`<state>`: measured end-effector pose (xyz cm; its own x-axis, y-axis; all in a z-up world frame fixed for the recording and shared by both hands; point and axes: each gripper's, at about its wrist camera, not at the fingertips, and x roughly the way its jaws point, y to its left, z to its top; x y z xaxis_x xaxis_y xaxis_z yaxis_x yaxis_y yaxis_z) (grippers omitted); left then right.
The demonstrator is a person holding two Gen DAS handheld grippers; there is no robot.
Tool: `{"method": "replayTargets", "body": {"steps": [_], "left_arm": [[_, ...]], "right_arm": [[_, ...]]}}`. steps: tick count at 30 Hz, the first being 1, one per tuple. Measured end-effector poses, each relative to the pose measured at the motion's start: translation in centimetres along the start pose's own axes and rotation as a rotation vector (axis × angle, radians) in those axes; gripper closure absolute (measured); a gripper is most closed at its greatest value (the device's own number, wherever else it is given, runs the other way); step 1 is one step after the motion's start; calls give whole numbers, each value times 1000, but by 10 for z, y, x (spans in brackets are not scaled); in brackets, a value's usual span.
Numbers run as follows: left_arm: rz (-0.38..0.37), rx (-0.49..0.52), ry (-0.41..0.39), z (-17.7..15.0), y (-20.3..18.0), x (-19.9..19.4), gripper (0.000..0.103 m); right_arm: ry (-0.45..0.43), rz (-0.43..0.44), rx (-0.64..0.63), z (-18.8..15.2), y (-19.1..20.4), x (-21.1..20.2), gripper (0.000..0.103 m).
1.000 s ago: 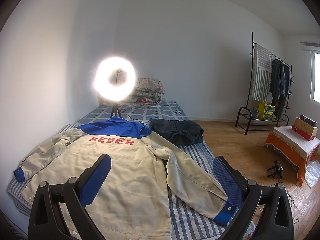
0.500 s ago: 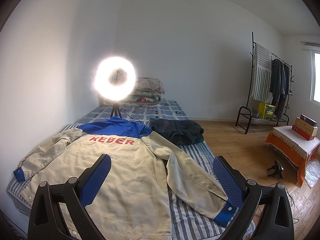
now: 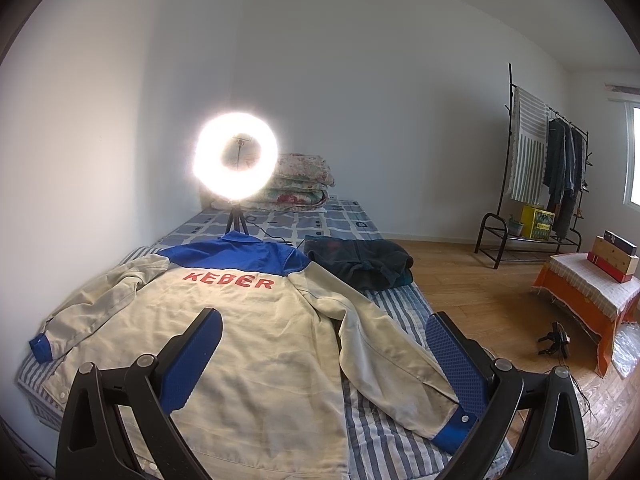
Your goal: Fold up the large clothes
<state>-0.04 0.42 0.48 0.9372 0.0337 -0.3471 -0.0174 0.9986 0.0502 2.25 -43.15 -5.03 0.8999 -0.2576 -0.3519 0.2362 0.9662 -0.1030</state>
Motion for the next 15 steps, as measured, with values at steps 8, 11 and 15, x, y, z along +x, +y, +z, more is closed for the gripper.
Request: {"method": "replayTargets", "body": {"steps": [8,11,15], "left_arm": [[15,2,11,0,3,7,0],[28,4,14,0,6,11,0],[53,9,30,-3,12,18,0]], "right_arm": [[4,10,-4,1,5,4,0],[7,15,-2,2,8,6,0],[10,17,2,4,11,10,0]]}}
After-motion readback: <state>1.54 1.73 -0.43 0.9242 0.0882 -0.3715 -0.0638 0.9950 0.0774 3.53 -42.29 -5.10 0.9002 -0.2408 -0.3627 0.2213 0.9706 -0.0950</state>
